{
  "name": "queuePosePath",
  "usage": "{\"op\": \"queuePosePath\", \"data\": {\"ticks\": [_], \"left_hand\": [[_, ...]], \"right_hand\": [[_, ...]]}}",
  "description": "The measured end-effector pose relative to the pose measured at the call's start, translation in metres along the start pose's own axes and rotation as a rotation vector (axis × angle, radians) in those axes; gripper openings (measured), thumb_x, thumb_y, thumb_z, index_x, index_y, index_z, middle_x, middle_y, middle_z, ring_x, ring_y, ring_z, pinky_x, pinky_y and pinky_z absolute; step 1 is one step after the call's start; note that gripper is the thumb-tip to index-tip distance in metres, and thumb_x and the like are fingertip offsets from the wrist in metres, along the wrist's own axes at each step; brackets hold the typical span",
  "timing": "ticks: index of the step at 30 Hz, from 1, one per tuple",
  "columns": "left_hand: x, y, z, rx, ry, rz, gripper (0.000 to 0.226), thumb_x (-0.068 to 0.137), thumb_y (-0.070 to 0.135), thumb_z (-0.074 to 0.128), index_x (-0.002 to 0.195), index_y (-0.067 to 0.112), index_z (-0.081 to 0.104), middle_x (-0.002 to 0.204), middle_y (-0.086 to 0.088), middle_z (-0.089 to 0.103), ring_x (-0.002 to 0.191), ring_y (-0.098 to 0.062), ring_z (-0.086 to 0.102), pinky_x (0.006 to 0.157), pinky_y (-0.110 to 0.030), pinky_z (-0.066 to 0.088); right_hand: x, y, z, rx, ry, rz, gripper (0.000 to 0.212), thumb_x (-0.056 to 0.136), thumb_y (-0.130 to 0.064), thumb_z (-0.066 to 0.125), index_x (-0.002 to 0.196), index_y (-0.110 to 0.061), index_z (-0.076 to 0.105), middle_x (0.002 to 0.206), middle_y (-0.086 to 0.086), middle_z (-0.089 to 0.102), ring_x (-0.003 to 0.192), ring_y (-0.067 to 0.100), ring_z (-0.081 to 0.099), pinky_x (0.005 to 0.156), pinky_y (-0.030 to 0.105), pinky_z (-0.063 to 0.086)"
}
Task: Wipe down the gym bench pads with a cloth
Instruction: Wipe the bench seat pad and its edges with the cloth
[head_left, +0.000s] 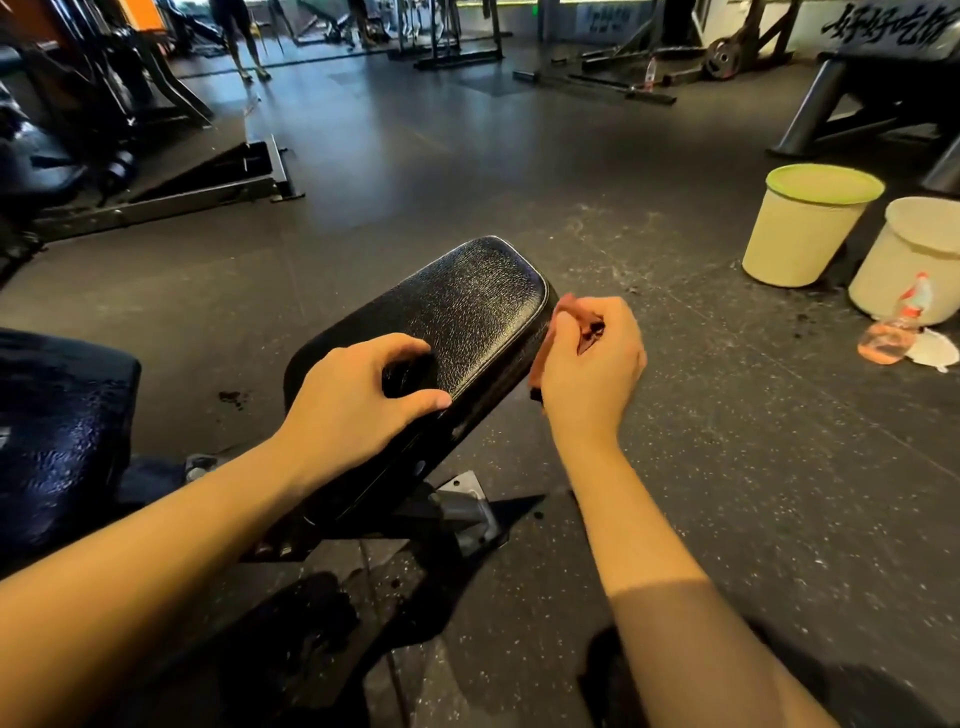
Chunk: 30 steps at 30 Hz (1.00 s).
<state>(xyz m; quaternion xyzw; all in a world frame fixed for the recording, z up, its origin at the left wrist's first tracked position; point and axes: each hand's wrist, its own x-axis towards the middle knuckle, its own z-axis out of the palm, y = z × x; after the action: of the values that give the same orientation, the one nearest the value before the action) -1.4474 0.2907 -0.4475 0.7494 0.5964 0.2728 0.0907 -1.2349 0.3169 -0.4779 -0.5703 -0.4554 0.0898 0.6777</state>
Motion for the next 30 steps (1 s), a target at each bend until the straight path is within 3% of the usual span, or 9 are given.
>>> {"op": "queuePosePath", "data": {"ticks": [2,7,11,14,16,20,23,26,30], "left_hand": [[0.000,0.001,-0.001,0.002,0.002,-0.006,0.058,0.075,0.059,0.079,0.128,0.037,0.066,0.127,0.018,0.069,0.120,-0.006,0.063,0.105,-0.033,0.048],[-0.002,0.001,-0.001,0.012,0.004,0.003,0.056,0.077,0.058,0.079,0.127,0.037,0.066,0.126,0.018,0.069,0.118,-0.006,0.063,0.104,-0.036,0.049],[-0.002,0.000,-0.002,-0.006,-0.007,0.003,0.056,0.077,0.060,0.078,0.127,0.037,0.067,0.126,0.019,0.069,0.118,-0.006,0.063,0.106,-0.037,0.049],[-0.002,0.000,-0.002,-0.004,-0.012,0.017,0.057,0.077,0.060,0.078,0.127,0.036,0.067,0.127,0.019,0.068,0.119,-0.005,0.062,0.105,-0.034,0.048],[-0.001,-0.001,-0.004,-0.012,-0.023,0.019,0.057,0.078,0.057,0.079,0.128,0.036,0.066,0.128,0.019,0.068,0.119,-0.002,0.060,0.102,-0.027,0.046],[-0.003,-0.009,-0.012,-0.050,-0.129,0.042,0.060,0.079,0.048,0.083,0.134,0.036,0.063,0.133,0.021,0.064,0.121,0.004,0.057,0.103,-0.023,0.044],[-0.004,-0.015,-0.013,-0.063,-0.156,0.059,0.062,0.079,0.048,0.083,0.136,0.037,0.061,0.137,0.023,0.061,0.125,0.004,0.055,0.110,-0.030,0.044],[-0.003,-0.016,-0.011,-0.068,-0.154,0.066,0.063,0.078,0.051,0.082,0.136,0.038,0.061,0.138,0.022,0.061,0.127,0.000,0.055,0.112,-0.036,0.044],[0.000,-0.015,-0.013,-0.056,-0.157,0.068,0.063,0.078,0.049,0.082,0.136,0.038,0.061,0.137,0.019,0.061,0.118,-0.002,0.058,0.097,-0.022,0.046]], "right_hand": [[-0.031,-0.004,0.004,0.042,0.004,0.002,0.008,0.089,-0.002,0.064,0.089,-0.010,0.063,0.093,0.000,0.064,0.087,0.014,0.059,0.080,0.035,0.048],[-0.128,-0.007,0.001,0.002,-0.333,-0.110,0.005,0.092,-0.007,0.065,0.095,-0.010,0.064,0.094,-0.002,0.058,0.083,0.015,0.058,0.071,0.040,0.049],[-0.040,0.001,-0.001,-0.023,-0.093,-0.132,0.009,0.086,0.000,0.066,0.085,-0.010,0.066,0.088,0.001,0.063,0.079,0.016,0.057,0.073,0.038,0.048],[-0.029,-0.001,0.000,-0.036,-0.017,-0.098,0.004,0.090,-0.004,0.064,0.090,-0.008,0.064,0.091,0.000,0.061,0.080,0.009,0.053,0.072,0.021,0.043],[-0.084,0.001,0.005,0.006,-0.126,-0.067,0.005,0.093,-0.005,0.065,0.093,-0.009,0.064,0.092,-0.002,0.058,0.079,0.008,0.053,0.069,0.018,0.041],[-0.174,0.006,0.001,-0.020,-0.454,-0.063,0.007,0.093,-0.013,0.065,0.094,-0.019,0.063,0.091,-0.010,0.056,0.079,0.009,0.057,0.069,0.036,0.051],[-0.102,0.004,0.004,0.024,-0.228,-0.047,0.011,0.089,-0.004,0.067,0.084,-0.013,0.066,0.084,-0.002,0.061,0.076,0.016,0.059,0.070,0.042,0.049],[-0.034,-0.004,-0.001,0.003,-0.048,-0.068,0.006,0.088,-0.005,0.066,0.088,-0.011,0.067,0.089,0.002,0.066,0.082,0.014,0.060,0.077,0.030,0.049],[-0.125,-0.013,0.008,0.052,-0.229,-0.019,0.008,0.090,-0.005,0.068,0.090,-0.012,0.064,0.088,-0.001,0.059,0.078,0.011,0.056,0.070,0.033,0.047]]}}
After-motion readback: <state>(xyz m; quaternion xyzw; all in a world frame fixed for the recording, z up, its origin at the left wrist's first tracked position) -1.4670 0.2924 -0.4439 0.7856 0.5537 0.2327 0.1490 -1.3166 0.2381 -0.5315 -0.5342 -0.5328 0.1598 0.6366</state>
